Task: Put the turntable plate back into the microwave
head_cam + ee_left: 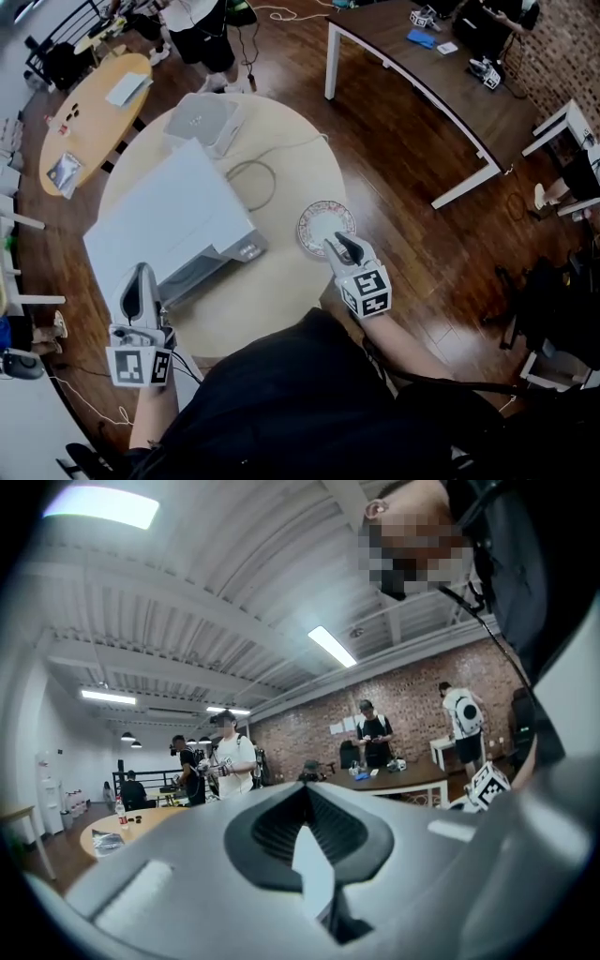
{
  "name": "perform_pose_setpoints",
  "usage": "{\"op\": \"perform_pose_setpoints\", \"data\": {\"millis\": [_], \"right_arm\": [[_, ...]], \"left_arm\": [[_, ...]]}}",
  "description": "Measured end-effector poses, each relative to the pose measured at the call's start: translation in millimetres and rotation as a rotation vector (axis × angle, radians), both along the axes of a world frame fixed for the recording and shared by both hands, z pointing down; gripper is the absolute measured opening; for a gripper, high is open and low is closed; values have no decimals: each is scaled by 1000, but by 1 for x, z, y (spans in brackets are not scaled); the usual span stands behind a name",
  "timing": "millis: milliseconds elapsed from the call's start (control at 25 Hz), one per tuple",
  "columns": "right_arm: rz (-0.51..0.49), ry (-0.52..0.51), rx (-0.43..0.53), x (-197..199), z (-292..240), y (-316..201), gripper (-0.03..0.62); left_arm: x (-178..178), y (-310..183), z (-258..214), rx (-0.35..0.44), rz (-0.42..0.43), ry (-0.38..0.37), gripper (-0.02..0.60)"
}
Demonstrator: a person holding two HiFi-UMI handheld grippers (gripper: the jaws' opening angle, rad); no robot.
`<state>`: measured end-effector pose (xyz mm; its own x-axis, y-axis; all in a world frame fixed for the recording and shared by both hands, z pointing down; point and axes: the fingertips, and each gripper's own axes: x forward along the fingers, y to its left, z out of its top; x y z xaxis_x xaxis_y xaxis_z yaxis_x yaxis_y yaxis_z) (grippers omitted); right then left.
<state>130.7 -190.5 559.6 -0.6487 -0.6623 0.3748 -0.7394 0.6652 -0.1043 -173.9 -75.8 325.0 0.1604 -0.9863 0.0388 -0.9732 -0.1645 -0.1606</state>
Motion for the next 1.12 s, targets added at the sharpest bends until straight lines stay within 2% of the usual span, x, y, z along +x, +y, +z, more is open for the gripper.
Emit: {"op": "perform_pose_setpoints", "data": {"millis": [440,680,1120], "right_arm": [[132,80,-53,45,54,-35,158],[182,110,-139,66,86,-47,220],[189,99,-256,75,131,-57,249]], "left_arm": [[7,-6,-5,-38,-36,-17,5],[11,-6,-2,-50,-62,-1,5],[17,-3,0,-93,-104,-23,5]]}}
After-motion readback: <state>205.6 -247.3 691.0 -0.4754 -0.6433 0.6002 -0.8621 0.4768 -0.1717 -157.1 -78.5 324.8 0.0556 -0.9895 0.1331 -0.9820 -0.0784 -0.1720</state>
